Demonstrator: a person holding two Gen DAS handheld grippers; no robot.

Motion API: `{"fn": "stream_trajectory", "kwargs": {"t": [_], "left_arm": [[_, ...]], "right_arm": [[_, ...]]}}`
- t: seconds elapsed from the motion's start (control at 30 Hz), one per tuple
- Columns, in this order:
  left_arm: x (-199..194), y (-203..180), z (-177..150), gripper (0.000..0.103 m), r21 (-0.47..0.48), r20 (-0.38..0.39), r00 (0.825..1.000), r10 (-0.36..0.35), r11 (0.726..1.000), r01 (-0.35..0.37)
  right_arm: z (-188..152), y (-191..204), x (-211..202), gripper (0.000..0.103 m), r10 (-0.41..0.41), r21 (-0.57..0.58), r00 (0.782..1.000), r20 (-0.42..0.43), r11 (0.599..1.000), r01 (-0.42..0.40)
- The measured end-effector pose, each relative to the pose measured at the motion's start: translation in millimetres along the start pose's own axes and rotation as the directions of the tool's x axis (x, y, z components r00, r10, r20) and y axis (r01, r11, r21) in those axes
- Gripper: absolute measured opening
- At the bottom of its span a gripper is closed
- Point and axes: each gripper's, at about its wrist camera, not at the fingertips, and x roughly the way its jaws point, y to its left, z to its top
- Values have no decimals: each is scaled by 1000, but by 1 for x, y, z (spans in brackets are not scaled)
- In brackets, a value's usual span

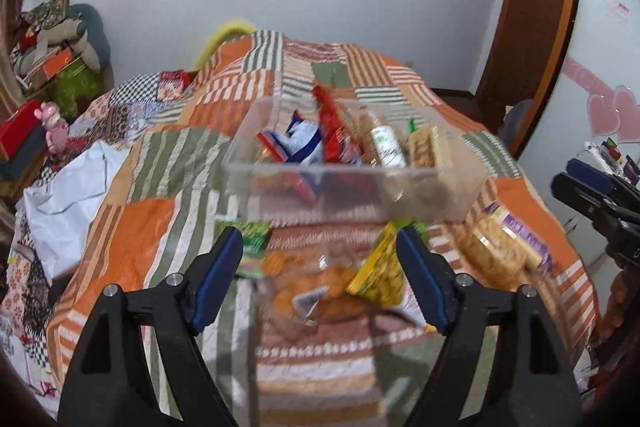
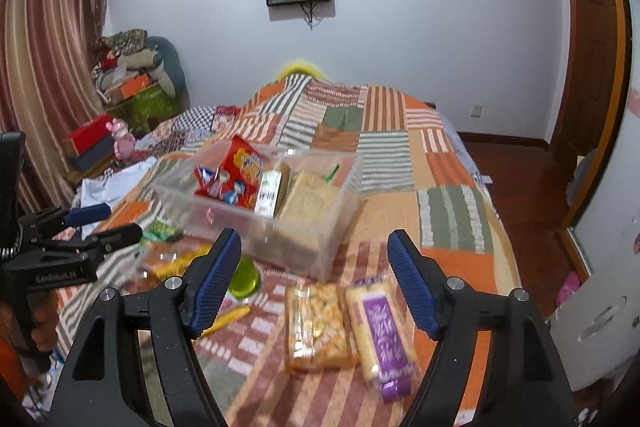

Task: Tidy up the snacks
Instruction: 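Grasp orange-cracker bag with left gripper while right gripper grasps puffed snack bag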

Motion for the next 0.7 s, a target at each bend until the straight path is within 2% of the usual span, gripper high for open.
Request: {"fn": "stream_trajectory", "kwargs": {"t": [0.13, 0.33, 0.7], "left_arm": [[4, 17, -20, 79, -30, -33, 999, 18, 999, -19], [22, 37, -41, 79, -96, -103, 995, 6, 995, -16], [52, 25, -42, 79, -102, -166, 985, -55, 994, 38]], "right_arm": [[-16, -1, 5, 73, 6, 12, 999, -33, 1000, -6], [-38, -5, 13, 73, 16, 25, 995, -99, 1000, -14], [-54, -3, 31, 72, 67, 14, 979, -191, 998, -65]]}}
